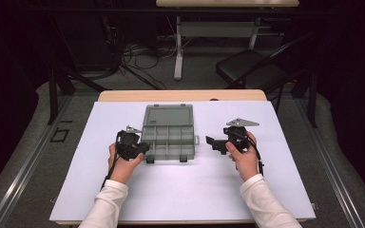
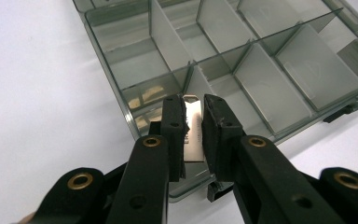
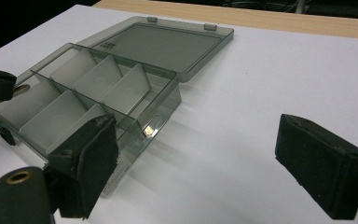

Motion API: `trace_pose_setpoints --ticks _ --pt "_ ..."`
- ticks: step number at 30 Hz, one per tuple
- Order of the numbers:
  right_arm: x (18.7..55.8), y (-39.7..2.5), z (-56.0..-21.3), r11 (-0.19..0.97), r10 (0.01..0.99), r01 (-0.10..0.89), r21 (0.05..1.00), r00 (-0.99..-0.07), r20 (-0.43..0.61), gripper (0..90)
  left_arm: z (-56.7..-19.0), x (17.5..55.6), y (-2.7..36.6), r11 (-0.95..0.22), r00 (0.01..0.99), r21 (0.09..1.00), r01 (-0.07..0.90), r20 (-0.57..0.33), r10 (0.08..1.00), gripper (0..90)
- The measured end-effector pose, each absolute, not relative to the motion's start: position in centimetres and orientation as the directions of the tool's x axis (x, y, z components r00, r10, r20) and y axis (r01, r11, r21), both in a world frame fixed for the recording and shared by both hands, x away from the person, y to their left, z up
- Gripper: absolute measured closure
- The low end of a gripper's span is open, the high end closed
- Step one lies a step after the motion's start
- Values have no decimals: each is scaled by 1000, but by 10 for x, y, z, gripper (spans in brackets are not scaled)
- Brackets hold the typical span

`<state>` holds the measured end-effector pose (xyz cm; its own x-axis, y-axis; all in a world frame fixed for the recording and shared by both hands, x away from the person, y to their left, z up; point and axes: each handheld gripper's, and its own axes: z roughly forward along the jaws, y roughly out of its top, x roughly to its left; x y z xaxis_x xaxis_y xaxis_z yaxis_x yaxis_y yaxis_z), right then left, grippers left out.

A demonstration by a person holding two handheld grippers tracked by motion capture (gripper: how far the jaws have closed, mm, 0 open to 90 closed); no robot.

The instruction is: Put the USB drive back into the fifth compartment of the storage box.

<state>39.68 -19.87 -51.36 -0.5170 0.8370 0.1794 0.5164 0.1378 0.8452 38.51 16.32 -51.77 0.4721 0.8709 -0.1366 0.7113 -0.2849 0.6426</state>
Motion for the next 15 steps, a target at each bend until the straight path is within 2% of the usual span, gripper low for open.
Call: trace_pose_setpoints --ticks 15 --pt "397 -197 -515 150 836 517 843 -522 171 128 -529 387 155 -305 468 613 729 -121 876 790"
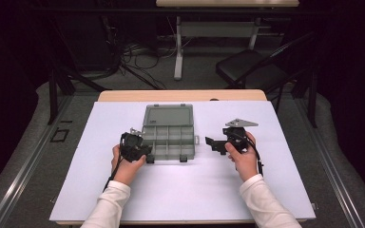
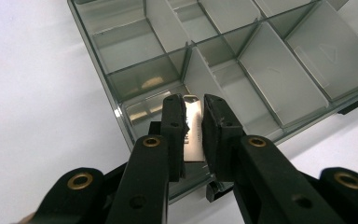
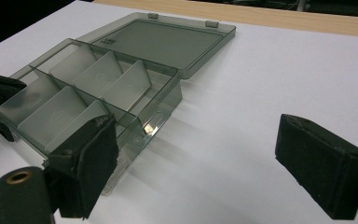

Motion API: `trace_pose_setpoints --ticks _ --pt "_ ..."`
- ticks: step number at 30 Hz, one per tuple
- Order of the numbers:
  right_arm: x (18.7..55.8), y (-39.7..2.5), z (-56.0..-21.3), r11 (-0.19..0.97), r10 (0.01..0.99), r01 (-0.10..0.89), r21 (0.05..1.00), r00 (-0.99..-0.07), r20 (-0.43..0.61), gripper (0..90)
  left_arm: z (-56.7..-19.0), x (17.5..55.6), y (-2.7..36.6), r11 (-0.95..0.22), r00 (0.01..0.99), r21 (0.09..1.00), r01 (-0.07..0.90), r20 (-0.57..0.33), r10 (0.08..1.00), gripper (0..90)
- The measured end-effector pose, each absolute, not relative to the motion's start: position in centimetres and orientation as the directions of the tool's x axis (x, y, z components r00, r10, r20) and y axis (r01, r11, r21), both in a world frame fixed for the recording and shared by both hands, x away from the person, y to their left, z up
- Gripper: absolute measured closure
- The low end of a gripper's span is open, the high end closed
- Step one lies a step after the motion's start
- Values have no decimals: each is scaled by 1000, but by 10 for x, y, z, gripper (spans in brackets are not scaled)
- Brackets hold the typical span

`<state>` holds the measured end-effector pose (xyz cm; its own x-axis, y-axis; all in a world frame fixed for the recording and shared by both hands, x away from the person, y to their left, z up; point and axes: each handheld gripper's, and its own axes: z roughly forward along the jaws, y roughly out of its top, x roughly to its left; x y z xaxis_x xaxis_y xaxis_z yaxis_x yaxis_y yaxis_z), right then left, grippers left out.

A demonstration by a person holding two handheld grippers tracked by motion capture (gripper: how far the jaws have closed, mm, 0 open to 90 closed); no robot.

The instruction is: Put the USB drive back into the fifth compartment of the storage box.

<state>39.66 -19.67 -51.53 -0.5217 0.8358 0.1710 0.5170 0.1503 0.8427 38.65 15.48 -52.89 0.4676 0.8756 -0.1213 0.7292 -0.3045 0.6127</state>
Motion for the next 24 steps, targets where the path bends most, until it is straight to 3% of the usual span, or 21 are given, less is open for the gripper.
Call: trace_pose_setpoints --ticks 24 --pt "397 -197 -516 150 837 518 842 -521 171 128 -533 388 157 -295 457 600 744 -133 880 775"
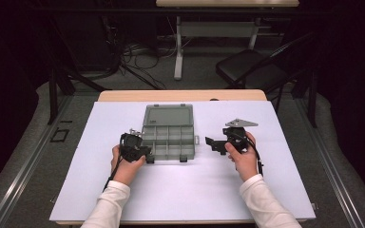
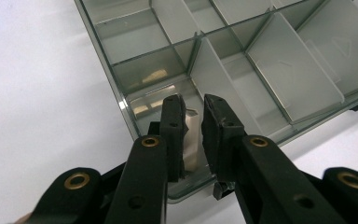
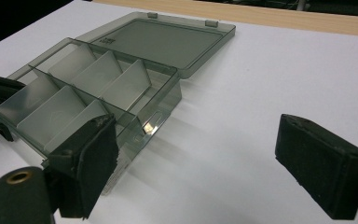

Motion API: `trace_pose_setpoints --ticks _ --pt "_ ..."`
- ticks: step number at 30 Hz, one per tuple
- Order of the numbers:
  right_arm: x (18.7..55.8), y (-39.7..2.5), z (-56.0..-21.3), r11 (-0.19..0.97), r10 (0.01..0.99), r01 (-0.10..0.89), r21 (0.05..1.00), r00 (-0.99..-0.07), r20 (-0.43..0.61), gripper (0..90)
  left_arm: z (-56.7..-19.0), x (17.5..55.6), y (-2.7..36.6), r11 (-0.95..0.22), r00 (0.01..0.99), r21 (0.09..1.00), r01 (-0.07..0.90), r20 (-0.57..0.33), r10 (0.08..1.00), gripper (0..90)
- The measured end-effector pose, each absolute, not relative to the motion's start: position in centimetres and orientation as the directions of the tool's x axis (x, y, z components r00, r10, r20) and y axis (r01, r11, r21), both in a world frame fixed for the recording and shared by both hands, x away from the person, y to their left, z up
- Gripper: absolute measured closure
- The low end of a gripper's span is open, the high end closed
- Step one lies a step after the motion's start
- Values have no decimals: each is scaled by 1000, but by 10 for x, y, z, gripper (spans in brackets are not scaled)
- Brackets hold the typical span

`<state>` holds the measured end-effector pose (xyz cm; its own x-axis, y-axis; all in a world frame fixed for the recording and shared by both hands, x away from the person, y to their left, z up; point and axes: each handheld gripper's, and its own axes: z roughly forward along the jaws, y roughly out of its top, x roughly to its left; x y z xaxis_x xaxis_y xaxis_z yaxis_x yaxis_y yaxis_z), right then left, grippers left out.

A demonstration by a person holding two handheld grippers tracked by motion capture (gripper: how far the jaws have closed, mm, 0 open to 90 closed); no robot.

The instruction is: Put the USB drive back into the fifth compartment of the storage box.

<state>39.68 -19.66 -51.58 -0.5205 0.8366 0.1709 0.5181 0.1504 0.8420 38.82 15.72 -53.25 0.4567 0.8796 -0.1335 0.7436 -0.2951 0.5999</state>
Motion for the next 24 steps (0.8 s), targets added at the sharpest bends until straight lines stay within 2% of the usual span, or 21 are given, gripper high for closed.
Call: trace_pose_setpoints --ticks 8,11,13,16,19,21,24 --pt "397 -197 -516 150 837 516 844 -520 169 128 -522 385 160 -271 463 639 720 -150 874 714" --pt "397 -198 -515 150 837 515 844 -521 169 128 -518 385 162 -265 467 659 704 -150 871 655" --pt "397 -198 -515 151 837 515 844 -521 168 128 -517 385 163 -255 466 670 697 -153 871 580" --pt "396 -198 -515 150 837 515 844 -520 168 129 -516 386 165 -262 465 694 671 -119 877 467" --pt "396 -199 -515 153 838 515 843 -521 166 128 -517 389 168 -288 491 732 618 -73 868 402" --pt "396 -199 -515 150 839 517 843 -517 168 128 -518 391 169 -315 524 746 586 -52 850 394" --pt "395 -199 -516 151 840 517 843 -517 167 129 -519 395 173 -321 533 743 587 -57 844 381"
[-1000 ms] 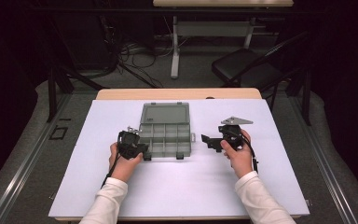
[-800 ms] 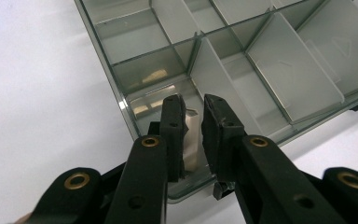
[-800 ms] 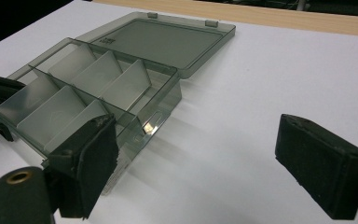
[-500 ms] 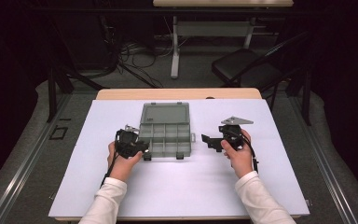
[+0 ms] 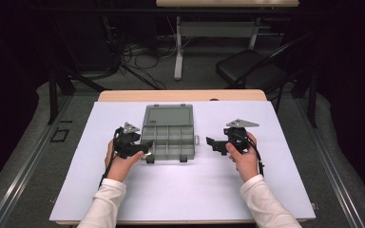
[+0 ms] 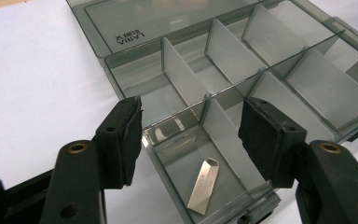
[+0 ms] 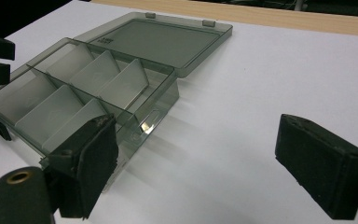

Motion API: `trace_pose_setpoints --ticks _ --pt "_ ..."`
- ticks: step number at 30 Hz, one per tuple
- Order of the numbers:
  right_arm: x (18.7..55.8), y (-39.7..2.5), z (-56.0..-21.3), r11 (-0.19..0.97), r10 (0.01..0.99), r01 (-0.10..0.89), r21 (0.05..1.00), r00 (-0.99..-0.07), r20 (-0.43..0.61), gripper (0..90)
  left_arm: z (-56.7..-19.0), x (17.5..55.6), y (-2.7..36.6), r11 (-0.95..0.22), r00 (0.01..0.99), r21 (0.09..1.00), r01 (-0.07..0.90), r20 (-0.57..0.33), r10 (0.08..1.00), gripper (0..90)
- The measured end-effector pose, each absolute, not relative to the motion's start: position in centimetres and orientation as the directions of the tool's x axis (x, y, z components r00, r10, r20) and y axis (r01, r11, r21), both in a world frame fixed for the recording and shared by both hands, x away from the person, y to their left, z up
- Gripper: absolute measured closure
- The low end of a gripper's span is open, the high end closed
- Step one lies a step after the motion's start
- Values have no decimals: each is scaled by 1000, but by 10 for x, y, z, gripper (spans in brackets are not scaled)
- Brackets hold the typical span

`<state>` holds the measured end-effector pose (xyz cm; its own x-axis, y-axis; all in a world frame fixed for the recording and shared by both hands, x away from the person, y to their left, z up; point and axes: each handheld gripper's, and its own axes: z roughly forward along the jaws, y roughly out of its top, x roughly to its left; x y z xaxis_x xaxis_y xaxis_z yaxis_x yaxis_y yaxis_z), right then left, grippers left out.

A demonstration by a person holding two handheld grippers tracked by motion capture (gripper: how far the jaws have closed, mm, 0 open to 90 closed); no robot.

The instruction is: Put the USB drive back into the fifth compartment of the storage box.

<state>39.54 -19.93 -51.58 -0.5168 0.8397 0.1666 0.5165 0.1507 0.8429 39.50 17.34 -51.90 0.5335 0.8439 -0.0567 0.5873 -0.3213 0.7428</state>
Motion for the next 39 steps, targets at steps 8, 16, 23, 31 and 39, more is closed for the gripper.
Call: trace_pose_setpoints --ticks 8,16,23,31,39 --pt "393 -202 -516 152 843 517 842 -513 163 128 -520 403 191 -297 530 732 613 -102 842 336" --pt "391 -202 -520 160 845 525 836 -510 159 128 -530 414 190 -393 609 717 575 -54 791 273" --pt "392 -199 -523 170 847 539 825 -508 158 128 -544 422 184 -446 627 684 577 -20 779 302" --pt "397 -196 -523 185 853 560 808 -500 151 136 -553 430 185 -451 624 675 584 -18 781 314" --pt "410 -186 -512 208 849 579 789 -507 149 140 -559 434 184 -490 657 669 559 3 754 321"
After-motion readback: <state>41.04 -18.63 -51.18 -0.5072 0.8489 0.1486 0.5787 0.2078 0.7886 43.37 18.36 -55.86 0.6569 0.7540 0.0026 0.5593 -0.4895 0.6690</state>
